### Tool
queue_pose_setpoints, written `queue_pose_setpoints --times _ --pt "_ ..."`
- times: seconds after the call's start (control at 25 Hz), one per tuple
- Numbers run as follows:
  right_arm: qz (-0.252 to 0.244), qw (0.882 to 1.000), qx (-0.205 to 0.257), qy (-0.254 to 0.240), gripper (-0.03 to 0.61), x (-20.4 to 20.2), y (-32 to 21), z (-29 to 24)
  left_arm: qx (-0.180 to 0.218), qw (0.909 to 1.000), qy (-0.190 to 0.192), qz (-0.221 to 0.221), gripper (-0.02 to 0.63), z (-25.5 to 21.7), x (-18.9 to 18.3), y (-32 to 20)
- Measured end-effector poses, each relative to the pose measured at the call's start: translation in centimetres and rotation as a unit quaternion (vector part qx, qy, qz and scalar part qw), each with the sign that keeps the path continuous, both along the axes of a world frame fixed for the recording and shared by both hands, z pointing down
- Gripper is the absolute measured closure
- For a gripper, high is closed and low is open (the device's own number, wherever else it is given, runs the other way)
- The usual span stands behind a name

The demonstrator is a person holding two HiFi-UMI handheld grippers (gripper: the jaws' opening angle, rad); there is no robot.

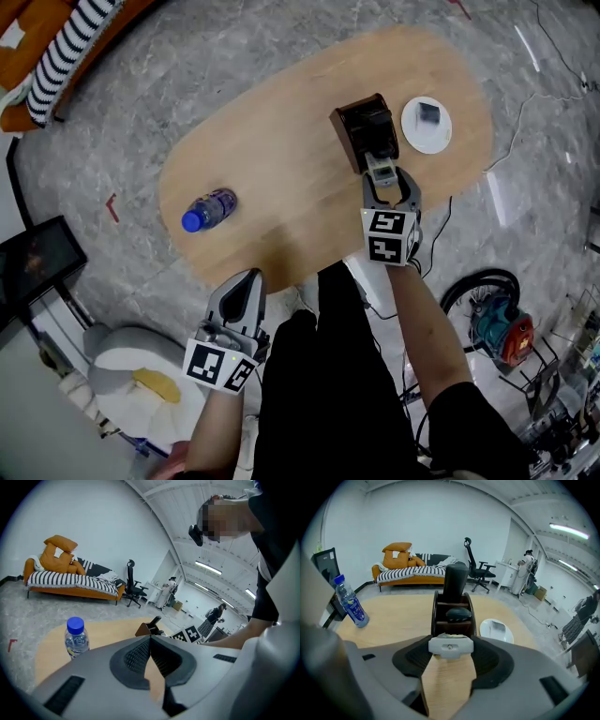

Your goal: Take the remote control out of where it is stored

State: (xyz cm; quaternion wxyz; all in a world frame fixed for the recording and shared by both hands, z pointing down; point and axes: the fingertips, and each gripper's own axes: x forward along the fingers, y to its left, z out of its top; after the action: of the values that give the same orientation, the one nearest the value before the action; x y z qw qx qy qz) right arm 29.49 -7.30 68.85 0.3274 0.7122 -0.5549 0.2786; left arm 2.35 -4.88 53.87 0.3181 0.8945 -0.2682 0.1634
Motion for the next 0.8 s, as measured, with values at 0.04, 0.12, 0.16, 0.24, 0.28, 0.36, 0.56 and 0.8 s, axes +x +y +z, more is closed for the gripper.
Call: queue_pose_setpoints --times 0.04,0.12,0.16,0.24,0.28,0.36,0.56,0.8 --pt "0.0 1.0 0.004 -0.001 0.315 0.0 0.4 -0.5 0.0 1.0 0.002 0.003 0.606 -0.1 0.2 0.3" --pt "0.003 1.0 0.015 -0.005 0.316 -0.1 1.0 -1.6 0.004 0.9999 0.005 0.011 0.606 -0.4 0.6 0.8" --pt "0.006 1.0 0.02 -0.007 0.316 -0.2 1.4 -2.2 0.006 0.9999 0.006 0.014 0.606 -0.6 0.8 0.9" --pt "0.009 0.999 0.029 -0.01 0.316 -0.4 2.0 -3.4 0.01 0.9997 0.01 0.018 0.606 -1.0 1.0 1.1" --pt "0.009 0.999 0.032 -0.01 0.316 -0.5 2.3 -3.9 0.012 0.9997 0.013 0.02 0.606 -1.3 1.2 1.1" --pt "0.01 0.999 0.036 -0.01 0.316 -0.7 3.0 -4.9 0.016 0.9994 0.018 0.023 0.606 -1.8 1.4 1.2" --pt "-0.001 0.999 0.048 -0.016 0.316 -1.9 3.9 -6.4 0.025 0.999 0.027 0.026 0.606 -2.7 1.4 1.9" --pt "-0.066 0.997 0.036 -0.016 0.316 -7.1 3.9 -5.4 0.026 0.9994 0.021 -0.007 0.606 -2.1 -1.4 2.1"
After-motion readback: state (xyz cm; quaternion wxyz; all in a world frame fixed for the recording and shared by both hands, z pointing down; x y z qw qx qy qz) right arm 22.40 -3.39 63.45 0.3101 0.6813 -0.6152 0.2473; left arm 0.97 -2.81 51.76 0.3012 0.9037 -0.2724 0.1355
